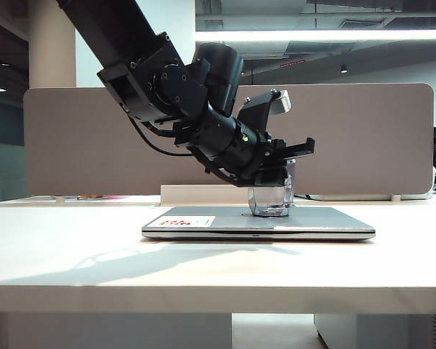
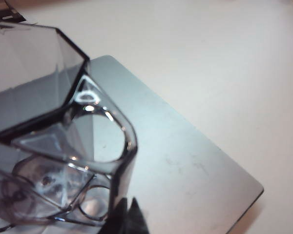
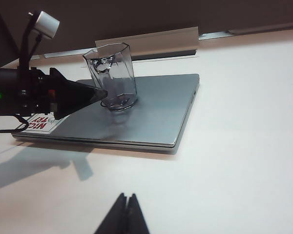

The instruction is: Pick up the water cup and place it on the side of the laptop close to you.

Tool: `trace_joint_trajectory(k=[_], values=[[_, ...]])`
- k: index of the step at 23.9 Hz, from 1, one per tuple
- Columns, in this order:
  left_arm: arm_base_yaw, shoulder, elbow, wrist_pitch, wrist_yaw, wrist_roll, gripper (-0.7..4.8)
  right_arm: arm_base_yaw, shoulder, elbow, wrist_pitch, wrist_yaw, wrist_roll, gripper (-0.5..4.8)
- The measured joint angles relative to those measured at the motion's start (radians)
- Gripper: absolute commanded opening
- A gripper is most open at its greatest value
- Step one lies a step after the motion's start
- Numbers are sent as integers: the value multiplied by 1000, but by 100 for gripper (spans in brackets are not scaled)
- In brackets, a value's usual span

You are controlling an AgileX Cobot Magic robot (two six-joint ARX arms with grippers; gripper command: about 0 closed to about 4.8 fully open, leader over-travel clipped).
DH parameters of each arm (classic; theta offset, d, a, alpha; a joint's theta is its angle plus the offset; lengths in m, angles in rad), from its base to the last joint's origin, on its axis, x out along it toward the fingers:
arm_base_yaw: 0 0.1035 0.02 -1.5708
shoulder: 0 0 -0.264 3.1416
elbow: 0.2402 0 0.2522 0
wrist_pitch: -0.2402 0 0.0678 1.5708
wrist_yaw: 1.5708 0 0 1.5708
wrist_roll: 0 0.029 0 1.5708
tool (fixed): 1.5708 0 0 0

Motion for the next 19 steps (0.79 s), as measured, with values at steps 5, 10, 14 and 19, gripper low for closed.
trace_joint_trajectory(k=[5, 10, 14, 19], values=[[0, 0, 1, 16, 0, 0, -4, 0, 0, 0, 0, 0, 0, -5], [1, 0, 4, -62, -4, 0, -4, 0, 0, 0, 0, -3, 0, -5], [2, 0, 4, -114, -34, 3, -4, 0, 0, 0, 0, -3, 0, -5], [2, 0, 4, -51, -95, -5, -4, 0, 0, 0, 0, -3, 0, -6]])
